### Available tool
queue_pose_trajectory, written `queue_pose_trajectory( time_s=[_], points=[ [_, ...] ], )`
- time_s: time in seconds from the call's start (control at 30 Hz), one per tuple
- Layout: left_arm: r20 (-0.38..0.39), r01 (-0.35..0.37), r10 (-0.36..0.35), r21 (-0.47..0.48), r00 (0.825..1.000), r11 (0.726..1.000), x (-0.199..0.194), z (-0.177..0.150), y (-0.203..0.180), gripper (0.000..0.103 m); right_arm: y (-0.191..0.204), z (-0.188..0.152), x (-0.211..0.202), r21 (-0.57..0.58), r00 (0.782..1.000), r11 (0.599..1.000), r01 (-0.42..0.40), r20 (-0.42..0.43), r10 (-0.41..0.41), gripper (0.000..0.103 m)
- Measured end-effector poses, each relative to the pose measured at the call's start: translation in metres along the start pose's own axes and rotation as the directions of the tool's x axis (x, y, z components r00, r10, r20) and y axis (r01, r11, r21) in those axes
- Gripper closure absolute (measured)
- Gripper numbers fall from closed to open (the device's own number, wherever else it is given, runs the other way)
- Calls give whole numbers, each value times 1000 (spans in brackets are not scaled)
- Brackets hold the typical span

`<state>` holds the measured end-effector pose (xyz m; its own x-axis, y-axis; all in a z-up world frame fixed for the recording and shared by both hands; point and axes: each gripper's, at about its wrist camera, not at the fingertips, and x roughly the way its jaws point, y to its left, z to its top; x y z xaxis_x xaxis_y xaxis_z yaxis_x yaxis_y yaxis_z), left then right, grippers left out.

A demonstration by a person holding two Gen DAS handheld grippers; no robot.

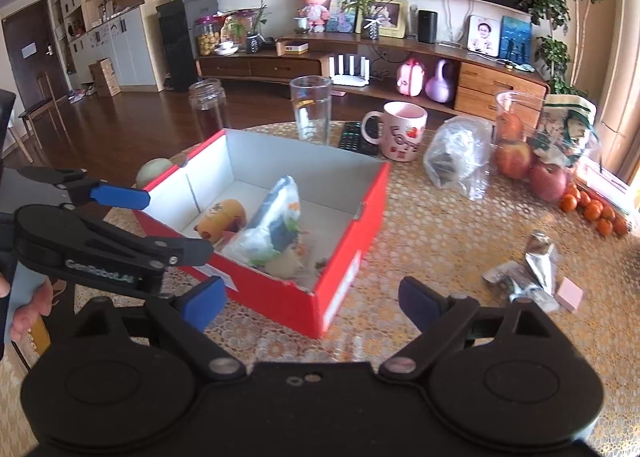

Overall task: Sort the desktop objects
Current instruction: 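Withdraw both tools from the box toward the silver snack packet and pink pad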

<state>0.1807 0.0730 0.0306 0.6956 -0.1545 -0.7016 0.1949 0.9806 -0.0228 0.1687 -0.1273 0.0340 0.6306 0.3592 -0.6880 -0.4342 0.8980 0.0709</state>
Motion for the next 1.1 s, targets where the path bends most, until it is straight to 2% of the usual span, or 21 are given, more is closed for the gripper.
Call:
queue_pose_trajectory(
  time_s=[0.07,0.43,0.83,1.1],
  points=[
    [14,17,-17,6,1000,1000,-2,0,-13,0,-12,-6,-6,11,1000,1000,18,4,-18,9],
    [36,95,-97,49,995,994,9,9,-91,0,-88,-36,-33,92,994,990,103,8,-105,9],
    [13,184,-186,94,982,978,49,18,-173,0,-185,-70,-46,152,978,966,209,-21,-208,9],
    [-21,198,-197,142,980,970,88,34,-210,0,-244,-85,-32,177,966,949,260,-52,-254,9]
  ],
)
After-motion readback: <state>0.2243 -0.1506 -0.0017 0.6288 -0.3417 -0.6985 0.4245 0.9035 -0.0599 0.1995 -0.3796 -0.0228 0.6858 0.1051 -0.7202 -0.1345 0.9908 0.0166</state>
